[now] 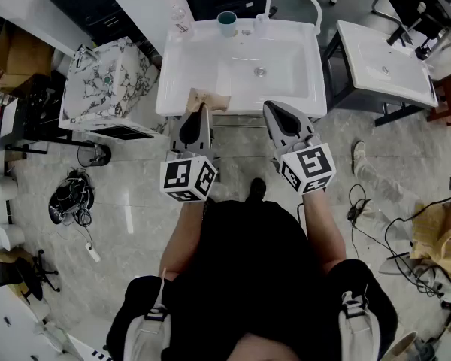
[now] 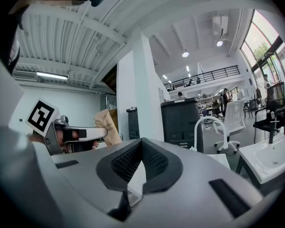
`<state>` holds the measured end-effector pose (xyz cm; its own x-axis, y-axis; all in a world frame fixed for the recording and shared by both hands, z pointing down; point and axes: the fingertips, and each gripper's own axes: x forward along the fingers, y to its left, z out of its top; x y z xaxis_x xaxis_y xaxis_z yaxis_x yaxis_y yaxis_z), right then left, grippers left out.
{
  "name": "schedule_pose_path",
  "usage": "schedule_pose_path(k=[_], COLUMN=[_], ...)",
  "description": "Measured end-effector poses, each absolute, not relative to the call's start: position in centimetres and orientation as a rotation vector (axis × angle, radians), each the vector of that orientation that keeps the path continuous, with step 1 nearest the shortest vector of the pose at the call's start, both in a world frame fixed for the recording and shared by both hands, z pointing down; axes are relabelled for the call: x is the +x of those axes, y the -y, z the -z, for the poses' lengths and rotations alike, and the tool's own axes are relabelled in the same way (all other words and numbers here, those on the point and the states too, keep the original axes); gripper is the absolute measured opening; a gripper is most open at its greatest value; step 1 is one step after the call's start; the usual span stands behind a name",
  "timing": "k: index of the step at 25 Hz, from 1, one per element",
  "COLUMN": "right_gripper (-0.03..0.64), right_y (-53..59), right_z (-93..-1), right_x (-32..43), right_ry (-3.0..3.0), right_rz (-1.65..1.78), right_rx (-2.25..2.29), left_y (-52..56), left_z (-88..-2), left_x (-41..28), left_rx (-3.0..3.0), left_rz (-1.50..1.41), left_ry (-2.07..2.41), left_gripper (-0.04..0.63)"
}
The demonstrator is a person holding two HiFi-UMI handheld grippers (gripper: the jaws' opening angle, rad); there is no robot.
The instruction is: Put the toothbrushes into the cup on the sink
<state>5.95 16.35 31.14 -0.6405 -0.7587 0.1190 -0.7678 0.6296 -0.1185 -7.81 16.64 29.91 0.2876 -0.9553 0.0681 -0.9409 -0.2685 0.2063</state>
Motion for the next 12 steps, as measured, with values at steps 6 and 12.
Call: schedule_pose_path(k=[6,12], right_gripper=[0.029,0.029], right_y=[-17.0,-16.8], right_z=[-31.2,-31.3], right_x=[6.3,7.1], right_ry=[2.796,2.783], right_rz=[-0.222,-0.229], right_rx=[1.269,1.319], left_y=[-17.1,-17.1], left_z=[-29.9,-30.2], left_x=[-7.2,-6.8], left_rx=[2.345,2.341], left_rz=[0.095,0.064], left_ry=[1.769,1.784], left_gripper=[0.017,0.017])
